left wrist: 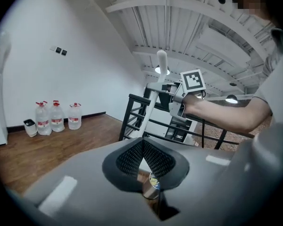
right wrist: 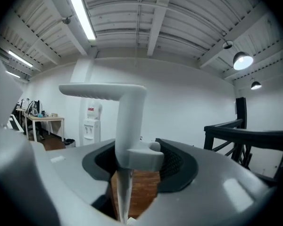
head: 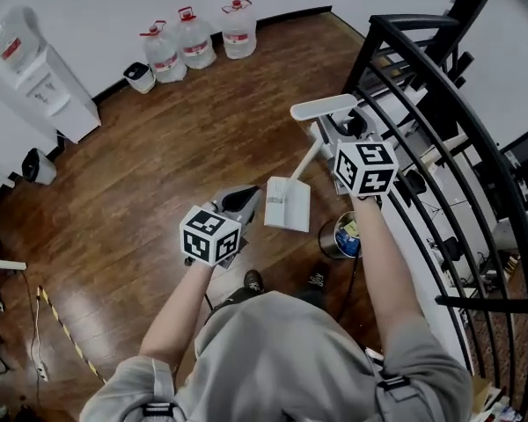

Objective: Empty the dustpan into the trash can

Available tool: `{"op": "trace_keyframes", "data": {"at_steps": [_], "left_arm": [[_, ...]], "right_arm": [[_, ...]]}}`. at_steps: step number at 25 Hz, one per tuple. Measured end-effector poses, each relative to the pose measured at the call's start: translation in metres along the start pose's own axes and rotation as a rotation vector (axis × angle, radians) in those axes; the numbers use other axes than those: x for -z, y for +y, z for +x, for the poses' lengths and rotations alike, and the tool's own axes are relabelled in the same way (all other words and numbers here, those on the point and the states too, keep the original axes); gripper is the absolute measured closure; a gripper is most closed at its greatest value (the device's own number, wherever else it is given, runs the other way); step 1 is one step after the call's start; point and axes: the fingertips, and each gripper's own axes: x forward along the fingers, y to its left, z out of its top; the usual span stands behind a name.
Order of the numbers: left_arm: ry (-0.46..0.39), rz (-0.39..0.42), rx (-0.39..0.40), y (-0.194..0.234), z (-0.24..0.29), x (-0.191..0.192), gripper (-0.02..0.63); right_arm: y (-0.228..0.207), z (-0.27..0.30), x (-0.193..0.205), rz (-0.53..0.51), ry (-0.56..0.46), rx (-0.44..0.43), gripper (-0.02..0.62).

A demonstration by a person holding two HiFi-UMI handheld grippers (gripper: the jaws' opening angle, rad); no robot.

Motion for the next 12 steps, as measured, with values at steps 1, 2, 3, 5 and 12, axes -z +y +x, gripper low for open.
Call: {"op": "trace_keyframes", "data": {"at_steps": [1, 2, 3, 5, 12], "left_arm": [[0.008, -0.01, -0.017, 0.006, -0.003, 0.006, 0.606], [0.016, -0.019, -0.032, 0.011, -0.005, 0.011, 0.606], [0.023, -0.027, -0.049, 0.017, -0.008, 0.016, 0.606], [0.04, -0.044, -0.09, 0.028, -0.018, 0.025, 0.606], [0.089, -0.091, -0.145, 0.042, -0.019, 0.06, 0.606]], "right_arm": [[0.004, 0.01, 0.016, 0.004, 0.022, -0.008, 0.391], [0.009, 0.018, 0.032, 0.005, 0.042, -0.015, 0.391], [0.014, 0.027, 0.048, 0.005, 0.058, -0.023, 0.391], [0.027, 0.042, 0.081, 0.005, 0.093, -0.05, 0.391], [0.031, 0.066, 0.183, -0.013, 0.168, -0.037, 0.393]]}}
